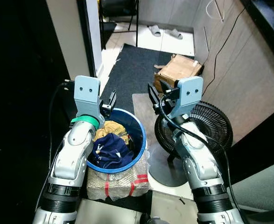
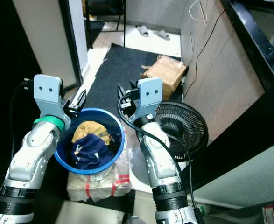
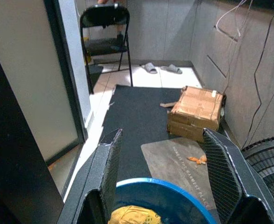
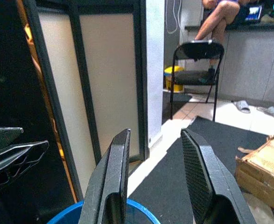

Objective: Clothes washing

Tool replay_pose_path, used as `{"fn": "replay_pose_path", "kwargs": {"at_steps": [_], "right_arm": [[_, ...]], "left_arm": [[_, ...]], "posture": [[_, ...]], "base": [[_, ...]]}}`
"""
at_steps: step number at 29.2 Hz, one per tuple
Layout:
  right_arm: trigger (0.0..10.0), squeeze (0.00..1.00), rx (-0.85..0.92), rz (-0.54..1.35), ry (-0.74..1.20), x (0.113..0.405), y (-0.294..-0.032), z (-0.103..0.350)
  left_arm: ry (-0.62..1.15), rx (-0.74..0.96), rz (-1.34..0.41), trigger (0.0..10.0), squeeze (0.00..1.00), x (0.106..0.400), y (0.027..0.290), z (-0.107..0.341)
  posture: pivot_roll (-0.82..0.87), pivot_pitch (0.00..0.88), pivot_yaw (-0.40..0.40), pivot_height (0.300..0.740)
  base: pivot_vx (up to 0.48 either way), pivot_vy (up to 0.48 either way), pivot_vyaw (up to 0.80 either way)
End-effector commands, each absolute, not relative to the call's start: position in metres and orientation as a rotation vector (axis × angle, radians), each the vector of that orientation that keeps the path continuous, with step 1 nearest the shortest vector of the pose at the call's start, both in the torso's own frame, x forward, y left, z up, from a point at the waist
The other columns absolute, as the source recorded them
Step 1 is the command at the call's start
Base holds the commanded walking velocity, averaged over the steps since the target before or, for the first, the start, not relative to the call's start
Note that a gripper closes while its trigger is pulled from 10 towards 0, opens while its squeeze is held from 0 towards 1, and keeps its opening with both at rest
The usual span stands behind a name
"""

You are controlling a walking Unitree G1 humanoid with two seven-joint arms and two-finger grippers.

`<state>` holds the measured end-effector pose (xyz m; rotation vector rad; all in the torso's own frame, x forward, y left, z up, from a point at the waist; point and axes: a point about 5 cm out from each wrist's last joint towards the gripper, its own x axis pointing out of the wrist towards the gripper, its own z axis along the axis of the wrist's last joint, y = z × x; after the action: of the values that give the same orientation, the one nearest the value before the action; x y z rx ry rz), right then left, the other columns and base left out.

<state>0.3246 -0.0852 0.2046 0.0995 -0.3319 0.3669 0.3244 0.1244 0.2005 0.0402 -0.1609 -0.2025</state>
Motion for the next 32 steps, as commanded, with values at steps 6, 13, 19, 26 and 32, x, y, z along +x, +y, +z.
{"fn": "replay_pose_path", "kwargs": {"at_steps": [6,13,19,26,32], "right_arm": [[10.0,0.00,0.099,0.362,-0.326,0.3237,-0.0869,0.2017],[10.0,0.00,0.100,0.359,-0.324,0.3234,-0.0867,0.2014],[10.0,0.00,0.107,0.361,-0.321,0.3235,-0.0860,0.2010],[10.0,0.00,0.107,0.370,-0.321,0.3241,-0.0852,0.2013],[10.0,0.00,0.105,0.378,-0.322,0.3244,-0.0844,0.2018]], "left_arm": [[-0.144,0.043,-0.208,10.0,0.00,0.3235,0.1222,0.1961],[-0.142,0.041,-0.209,10.0,0.00,0.3233,0.1222,0.1956],[-0.139,0.039,-0.207,10.0,0.00,0.3233,0.1227,0.1950],[-0.137,0.041,-0.207,10.0,0.00,0.3234,0.1227,0.1942],[-0.135,0.041,-0.207,10.0,0.00,0.3236,0.1225,0.1935]], "posture": [[0.03,0.060,-0.004,0.740],[0.04,0.062,-0.004,0.735],[0.04,0.061,-0.005,0.715],[0.04,0.056,-0.007,0.690],[0.04,0.052,-0.009,0.660]], "base": [[0.000,0.000,0.00],[0.000,0.000,0.00],[0.000,0.000,0.00],[0.000,0.000,0.00],[0.000,0.000,0.00]]}}
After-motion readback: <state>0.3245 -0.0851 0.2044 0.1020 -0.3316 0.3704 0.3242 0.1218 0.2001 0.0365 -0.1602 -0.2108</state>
